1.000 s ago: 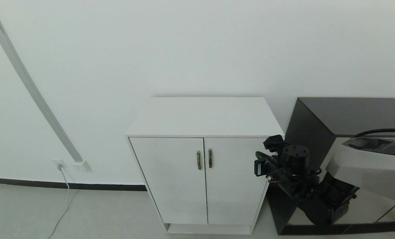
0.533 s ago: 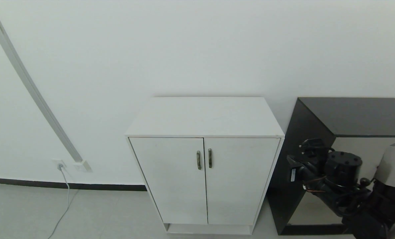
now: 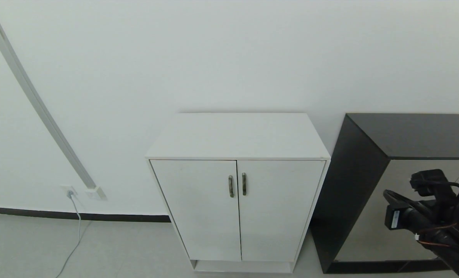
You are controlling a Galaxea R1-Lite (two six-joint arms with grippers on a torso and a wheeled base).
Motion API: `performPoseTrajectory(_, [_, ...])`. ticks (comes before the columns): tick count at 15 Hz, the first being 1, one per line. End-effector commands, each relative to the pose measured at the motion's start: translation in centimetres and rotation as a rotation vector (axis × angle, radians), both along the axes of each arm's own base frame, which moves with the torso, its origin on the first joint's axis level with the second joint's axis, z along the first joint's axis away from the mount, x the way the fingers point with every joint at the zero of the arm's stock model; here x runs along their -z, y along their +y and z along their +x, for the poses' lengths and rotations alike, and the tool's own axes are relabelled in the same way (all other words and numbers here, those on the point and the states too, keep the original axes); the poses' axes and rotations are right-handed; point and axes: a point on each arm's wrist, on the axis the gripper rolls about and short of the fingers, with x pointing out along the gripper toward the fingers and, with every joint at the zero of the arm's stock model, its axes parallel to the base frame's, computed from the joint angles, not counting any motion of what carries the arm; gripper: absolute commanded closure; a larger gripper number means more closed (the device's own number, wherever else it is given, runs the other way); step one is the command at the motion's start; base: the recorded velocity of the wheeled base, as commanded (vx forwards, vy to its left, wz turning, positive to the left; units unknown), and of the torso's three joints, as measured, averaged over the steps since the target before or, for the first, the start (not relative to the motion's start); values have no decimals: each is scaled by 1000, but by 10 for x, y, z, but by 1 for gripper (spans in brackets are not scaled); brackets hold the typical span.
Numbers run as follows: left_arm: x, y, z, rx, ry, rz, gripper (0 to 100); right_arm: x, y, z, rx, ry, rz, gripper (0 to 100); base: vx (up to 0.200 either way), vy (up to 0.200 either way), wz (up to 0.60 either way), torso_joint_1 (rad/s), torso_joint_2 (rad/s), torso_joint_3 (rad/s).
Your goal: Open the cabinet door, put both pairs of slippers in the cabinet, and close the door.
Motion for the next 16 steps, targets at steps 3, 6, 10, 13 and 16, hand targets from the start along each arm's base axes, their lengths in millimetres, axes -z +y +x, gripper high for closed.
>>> performPoseTrajectory(3, [0, 0, 0, 0, 1, -1, 100, -15, -21, -35, 69, -43, 18, 100, 0, 0, 0, 0, 0, 0])
performPoseTrajectory(6, [0, 0, 0, -2, 0, -1, 100, -25, -32, -54, 74, -37, 21, 100, 0, 0, 0, 0, 0, 0])
performPoseTrajectory(10, [0, 0, 0, -2, 1, -1, 100, -26, -35, -87, 56, 63, 18, 100, 0, 0, 0, 0, 0, 0])
performPoseTrajectory(13, [0, 0, 0, -2, 1, -1, 100, -23, -36, -109, 18, 113, 51, 100, 0, 0, 0, 0, 0, 0])
performPoseTrajectory(16, [0, 0, 0, -2, 1, -1, 100, -16, -36, -132, -38, 185, 65, 100, 0, 0, 0, 0, 0, 0])
